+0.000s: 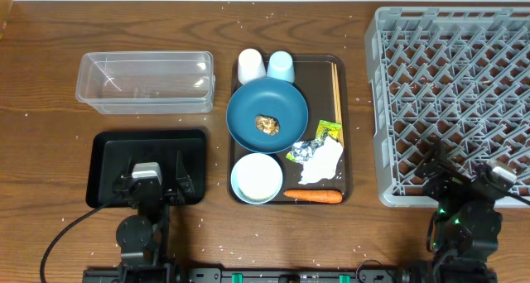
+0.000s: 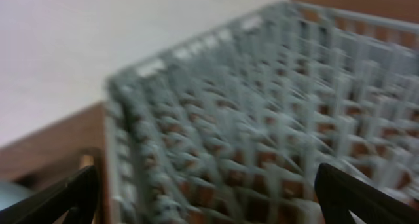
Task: Sort waste into correct bins and load items into the dishwasher rack
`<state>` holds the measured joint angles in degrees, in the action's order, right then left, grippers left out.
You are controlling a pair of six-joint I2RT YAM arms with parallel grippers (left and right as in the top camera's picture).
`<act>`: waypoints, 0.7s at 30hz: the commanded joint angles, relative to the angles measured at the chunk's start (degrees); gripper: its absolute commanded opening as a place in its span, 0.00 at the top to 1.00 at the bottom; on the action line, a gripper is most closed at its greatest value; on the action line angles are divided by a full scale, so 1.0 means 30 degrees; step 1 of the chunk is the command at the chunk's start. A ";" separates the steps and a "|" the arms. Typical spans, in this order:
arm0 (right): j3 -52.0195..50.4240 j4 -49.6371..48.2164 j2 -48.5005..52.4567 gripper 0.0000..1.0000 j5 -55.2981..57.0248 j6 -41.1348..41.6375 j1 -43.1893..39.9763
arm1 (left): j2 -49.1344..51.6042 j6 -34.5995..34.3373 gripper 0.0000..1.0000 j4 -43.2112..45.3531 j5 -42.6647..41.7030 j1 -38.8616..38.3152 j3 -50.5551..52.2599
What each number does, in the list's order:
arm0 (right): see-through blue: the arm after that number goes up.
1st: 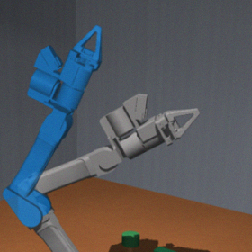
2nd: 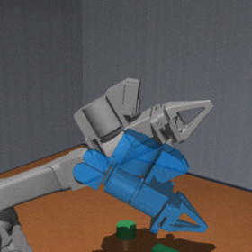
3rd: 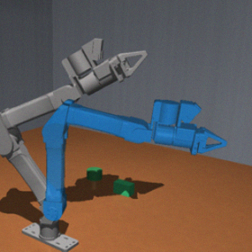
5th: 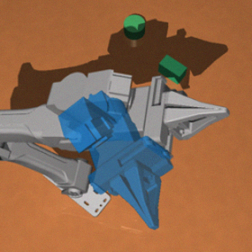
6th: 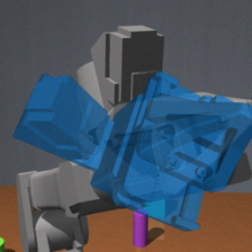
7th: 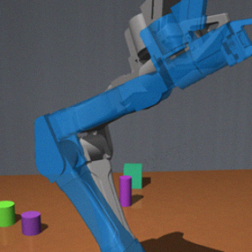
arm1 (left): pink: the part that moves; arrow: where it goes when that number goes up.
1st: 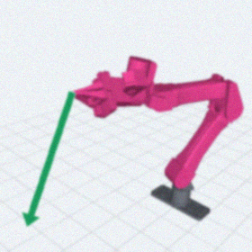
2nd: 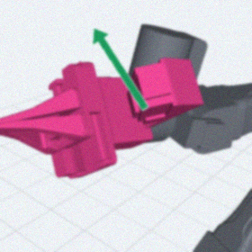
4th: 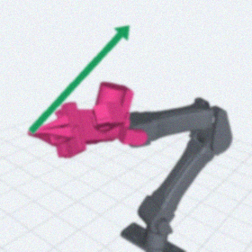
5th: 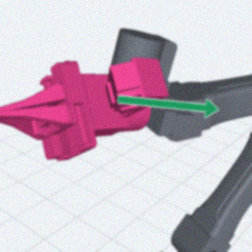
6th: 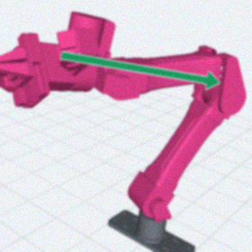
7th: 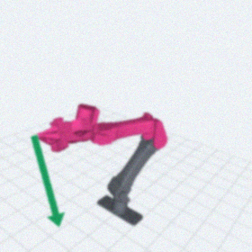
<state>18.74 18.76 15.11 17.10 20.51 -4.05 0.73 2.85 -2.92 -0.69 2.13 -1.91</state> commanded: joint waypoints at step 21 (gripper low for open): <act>0.0219 0.4226 -0.0015 0.01 0.1719 -0.0284 -0.0124 | -0.0168 -0.0357 0.02 -0.0372 0.0277 -0.0066 0.0561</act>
<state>18.74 30.83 15.14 21.89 20.32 -4.05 0.73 2.79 -2.92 -0.69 2.13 -1.91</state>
